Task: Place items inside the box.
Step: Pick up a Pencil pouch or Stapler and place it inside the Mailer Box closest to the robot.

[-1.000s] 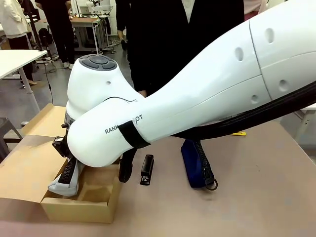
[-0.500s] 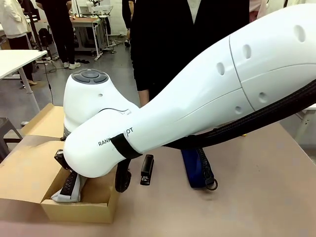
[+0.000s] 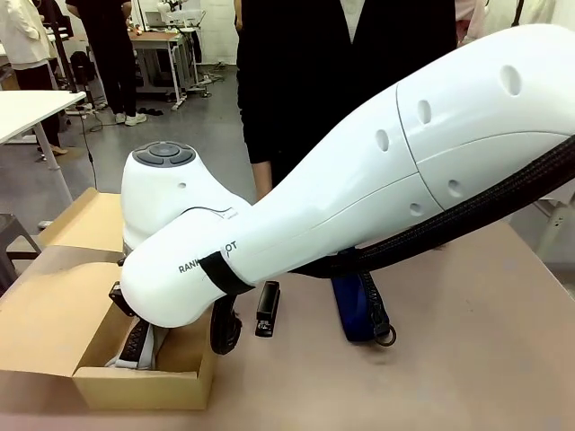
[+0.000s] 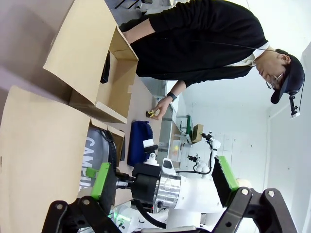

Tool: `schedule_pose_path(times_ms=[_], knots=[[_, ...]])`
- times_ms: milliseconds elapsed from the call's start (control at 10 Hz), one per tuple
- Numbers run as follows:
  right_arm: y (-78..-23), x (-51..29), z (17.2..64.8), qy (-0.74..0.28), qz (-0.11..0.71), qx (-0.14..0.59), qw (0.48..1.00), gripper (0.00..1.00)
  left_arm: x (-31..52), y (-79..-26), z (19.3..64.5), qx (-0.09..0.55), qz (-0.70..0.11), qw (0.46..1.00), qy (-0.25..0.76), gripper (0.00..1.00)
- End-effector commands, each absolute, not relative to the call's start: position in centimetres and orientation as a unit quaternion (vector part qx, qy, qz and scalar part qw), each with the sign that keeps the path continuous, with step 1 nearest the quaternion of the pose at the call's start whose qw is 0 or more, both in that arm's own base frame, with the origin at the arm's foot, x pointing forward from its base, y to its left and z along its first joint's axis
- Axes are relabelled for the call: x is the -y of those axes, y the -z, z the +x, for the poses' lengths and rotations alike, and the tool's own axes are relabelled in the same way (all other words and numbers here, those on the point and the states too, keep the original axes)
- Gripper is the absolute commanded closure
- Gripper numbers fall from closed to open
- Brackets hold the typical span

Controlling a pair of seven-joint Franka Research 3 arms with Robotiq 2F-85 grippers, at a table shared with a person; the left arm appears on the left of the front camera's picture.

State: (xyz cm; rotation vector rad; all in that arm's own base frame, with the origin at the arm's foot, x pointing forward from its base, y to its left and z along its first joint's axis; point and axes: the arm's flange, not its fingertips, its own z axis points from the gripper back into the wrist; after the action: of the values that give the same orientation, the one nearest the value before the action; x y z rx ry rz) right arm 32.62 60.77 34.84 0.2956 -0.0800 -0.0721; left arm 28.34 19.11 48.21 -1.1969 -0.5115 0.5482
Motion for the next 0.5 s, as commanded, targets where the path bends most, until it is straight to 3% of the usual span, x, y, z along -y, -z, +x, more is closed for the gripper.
schedule_pose_path(times_ms=[0, 100, 200, 300, 400], knots=[[-35.21, -61.38, 32.45, 0.059, 0.147, 0.050, 0.986, 0.95, -19.04, -48.15, 28.13, 0.240, -0.553, 0.760, -0.244, 0.00], [-35.21, -61.38, 32.47, 0.062, 0.150, 0.048, 0.986, 0.95, -19.04, -48.15, 28.13, 0.240, -0.553, 0.760, -0.244, 0.00], [-35.25, -61.36, 32.50, 0.064, 0.156, 0.049, 0.985, 0.59, -19.04, -48.15, 28.13, 0.240, -0.553, 0.760, -0.244, 0.00], [-35.32, -61.25, 32.56, 0.062, 0.158, 0.050, 0.984, 0.35, -19.04, -48.15, 28.13, 0.240, -0.553, 0.760, -0.244, 0.00], [-35.41, -61.18, 32.59, 0.063, 0.160, 0.051, 0.984, 0.00, -19.04, -48.15, 28.13, 0.240, -0.553, 0.760, -0.244, 0.00]])
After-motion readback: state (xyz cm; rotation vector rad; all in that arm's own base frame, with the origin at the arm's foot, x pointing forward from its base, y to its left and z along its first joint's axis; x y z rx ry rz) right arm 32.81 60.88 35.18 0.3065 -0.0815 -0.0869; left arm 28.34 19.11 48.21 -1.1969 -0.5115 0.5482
